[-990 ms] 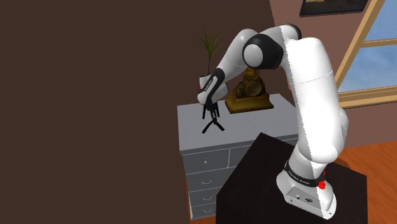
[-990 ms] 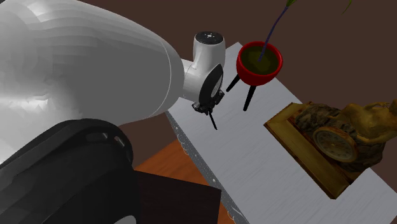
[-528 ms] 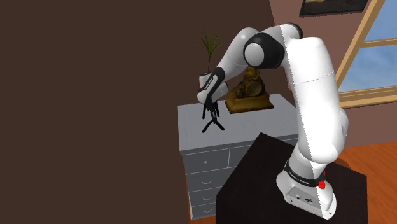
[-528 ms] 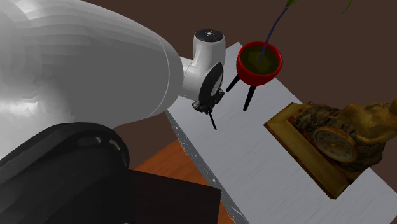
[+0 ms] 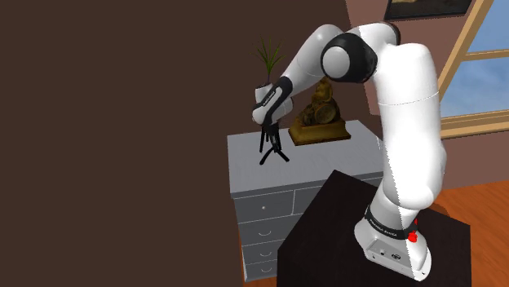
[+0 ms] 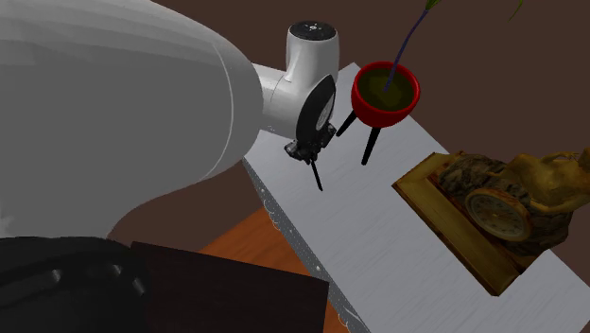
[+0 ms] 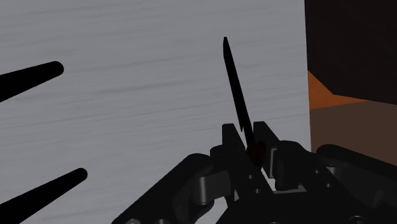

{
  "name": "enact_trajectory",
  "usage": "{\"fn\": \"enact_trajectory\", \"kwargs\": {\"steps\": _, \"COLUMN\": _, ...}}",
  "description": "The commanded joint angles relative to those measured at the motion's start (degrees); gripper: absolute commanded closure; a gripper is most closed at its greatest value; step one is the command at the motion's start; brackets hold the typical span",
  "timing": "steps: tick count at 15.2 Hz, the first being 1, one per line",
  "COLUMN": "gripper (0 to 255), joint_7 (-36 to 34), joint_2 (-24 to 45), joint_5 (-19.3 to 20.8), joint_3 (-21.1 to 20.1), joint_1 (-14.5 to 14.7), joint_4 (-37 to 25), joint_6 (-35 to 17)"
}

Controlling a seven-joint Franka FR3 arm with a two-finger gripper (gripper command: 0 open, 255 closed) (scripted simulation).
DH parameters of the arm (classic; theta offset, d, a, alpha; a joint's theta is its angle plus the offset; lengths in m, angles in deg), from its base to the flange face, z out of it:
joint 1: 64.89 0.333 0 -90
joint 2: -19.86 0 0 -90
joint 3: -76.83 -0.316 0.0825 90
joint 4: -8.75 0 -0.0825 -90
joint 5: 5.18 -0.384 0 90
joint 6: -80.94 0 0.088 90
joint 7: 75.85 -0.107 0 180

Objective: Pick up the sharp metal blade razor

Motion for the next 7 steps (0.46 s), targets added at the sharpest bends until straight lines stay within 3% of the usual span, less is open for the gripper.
{"fn": "enact_trajectory", "kwargs": {"steps": 1, "gripper": 255, "joint_7": -0.06, "joint_2": -1.17, "joint_5": 0.24, "joint_3": 0.15, "joint_1": 0.13, "joint_4": 0.04, "joint_6": 1.14}}
{"fn": "enact_trajectory", "kwargs": {"steps": 7, "gripper": 255, "joint_7": -0.17, "joint_2": -3.54, "joint_5": 0.71, "joint_3": 0.41, "joint_1": 0.37, "joint_4": -0.22, "joint_6": 3.73}}
